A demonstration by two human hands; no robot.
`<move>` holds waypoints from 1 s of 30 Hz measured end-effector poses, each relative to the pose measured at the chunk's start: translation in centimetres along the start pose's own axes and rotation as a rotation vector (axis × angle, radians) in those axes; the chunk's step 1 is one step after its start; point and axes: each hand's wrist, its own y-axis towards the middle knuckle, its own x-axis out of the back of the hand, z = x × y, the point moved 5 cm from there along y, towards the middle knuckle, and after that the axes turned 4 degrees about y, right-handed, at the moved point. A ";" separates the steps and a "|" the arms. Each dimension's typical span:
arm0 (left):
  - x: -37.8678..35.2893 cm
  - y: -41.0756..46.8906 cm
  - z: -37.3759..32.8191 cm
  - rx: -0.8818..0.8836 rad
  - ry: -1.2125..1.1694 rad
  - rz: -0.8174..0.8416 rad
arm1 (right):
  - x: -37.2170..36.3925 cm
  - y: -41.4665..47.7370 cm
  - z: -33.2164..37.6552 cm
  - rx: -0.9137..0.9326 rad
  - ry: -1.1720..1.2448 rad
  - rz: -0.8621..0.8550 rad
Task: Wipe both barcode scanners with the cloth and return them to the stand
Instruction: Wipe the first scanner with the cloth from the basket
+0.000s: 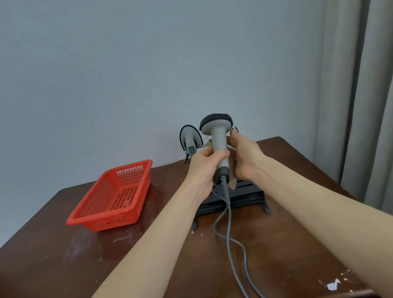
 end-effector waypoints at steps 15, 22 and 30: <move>2.2 -0.4 1.0 0.140 -0.371 -0.032 | 0.8 -2.5 4.9 0.742 -0.699 -0.281; 0.9 -0.9 0.7 0.142 -0.321 -0.076 | -2.1 -3.3 3.4 0.901 -1.102 0.034; 0.2 -0.9 0.5 0.101 -0.363 -0.047 | -2.5 -3.1 4.8 0.925 -1.157 0.044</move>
